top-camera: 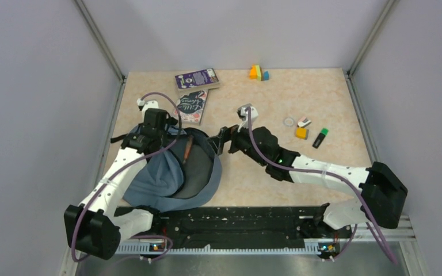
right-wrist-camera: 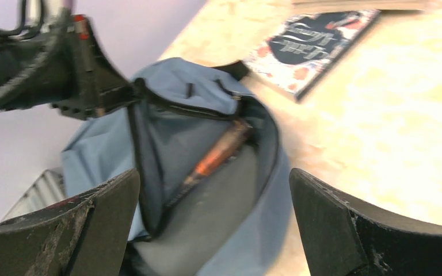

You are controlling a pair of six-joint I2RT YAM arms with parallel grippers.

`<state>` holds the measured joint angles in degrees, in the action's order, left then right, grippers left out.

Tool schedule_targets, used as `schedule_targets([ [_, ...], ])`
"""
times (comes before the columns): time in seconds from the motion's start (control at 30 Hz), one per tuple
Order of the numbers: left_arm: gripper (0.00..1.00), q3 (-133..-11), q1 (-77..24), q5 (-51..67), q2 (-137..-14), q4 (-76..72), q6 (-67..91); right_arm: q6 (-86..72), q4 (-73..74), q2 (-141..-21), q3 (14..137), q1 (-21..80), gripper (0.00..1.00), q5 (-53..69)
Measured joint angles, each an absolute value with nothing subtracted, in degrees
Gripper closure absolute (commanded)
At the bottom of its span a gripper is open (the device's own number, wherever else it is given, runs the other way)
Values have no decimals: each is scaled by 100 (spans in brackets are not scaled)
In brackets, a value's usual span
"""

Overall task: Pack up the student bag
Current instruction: Place the book in the student bag, then pick up the book from the center of the board.

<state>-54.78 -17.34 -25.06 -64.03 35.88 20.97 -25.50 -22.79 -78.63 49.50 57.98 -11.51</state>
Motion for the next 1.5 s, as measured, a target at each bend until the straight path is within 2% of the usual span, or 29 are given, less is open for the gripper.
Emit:
schedule_targets([
  [0.1,59,-5312,-1529,-2582,-6506,3590,2287,-2493,-2018,-7638,4755,5509,1,-1234],
  [0.23,24,-5282,-1470,-2556,-6587,3614,2392,-2456,-1669,-7520,4683,4928,1,-1186],
  [0.37,9,-5404,-1463,-2285,-6462,3697,2423,-2397,-1492,-7489,4687,4425,1,-980],
  [0.6,6,-6698,-1448,-1103,-6335,3765,2408,-2453,-1398,-7518,4703,3730,1,-626],
  [0.73,6,-7439,-1240,-362,-6681,3483,2460,-2593,-1374,-7791,4866,3570,1,-473],
  [0.87,7,-7926,-950,440,-7585,2928,2641,-2744,-1385,-8029,4915,3522,1,-276],
  [1.0,12,-8058,-554,829,-8691,2307,2978,-2875,-1398,-8073,4915,3509,2,-58],
  [1.3,15,-8064,622,1444,-10763,478,4049,-2987,-1409,-8073,4915,3507,4,325],
  [1.5,18,-9332,670,1638,-12228,-25,4515,-3033,-1402,-8071,4919,3507,5,541],
])
